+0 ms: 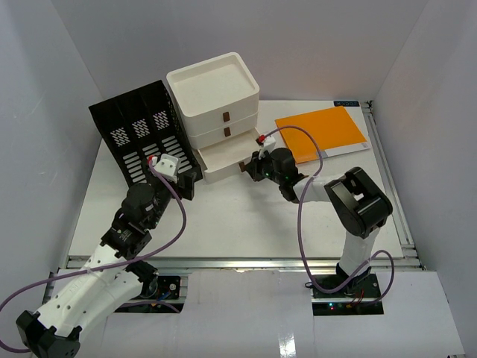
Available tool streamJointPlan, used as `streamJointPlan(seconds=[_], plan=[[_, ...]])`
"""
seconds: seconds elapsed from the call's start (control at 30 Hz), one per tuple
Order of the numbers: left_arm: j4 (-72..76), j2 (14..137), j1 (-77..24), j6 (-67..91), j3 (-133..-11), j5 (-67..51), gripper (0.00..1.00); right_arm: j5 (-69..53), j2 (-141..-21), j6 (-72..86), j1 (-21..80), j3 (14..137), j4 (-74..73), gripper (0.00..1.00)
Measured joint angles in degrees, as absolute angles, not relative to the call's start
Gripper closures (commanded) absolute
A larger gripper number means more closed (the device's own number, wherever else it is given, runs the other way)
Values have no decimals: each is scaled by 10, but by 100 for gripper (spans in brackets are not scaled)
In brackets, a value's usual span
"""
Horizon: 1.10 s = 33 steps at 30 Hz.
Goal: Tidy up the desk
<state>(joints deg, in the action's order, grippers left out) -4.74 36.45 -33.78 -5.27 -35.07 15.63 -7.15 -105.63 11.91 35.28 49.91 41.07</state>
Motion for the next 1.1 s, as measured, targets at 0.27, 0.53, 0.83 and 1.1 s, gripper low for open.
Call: streamJointPlan(seconds=[0.27,0.53,0.83,1.1], plan=[[-48,367,-338,-49,-351,121,2,-229,-985,4,317,478,320,24],[-52,375,-337,-41,-351,79,2,-336,-904,-286,180,592,47,23],[-56,392,-337,-28,-351,22,2,-203,-870,-633,131,572,-114,25],[-56,396,-336,-21,-351,-9,2,-134,-968,-739,132,625,-132,32]])
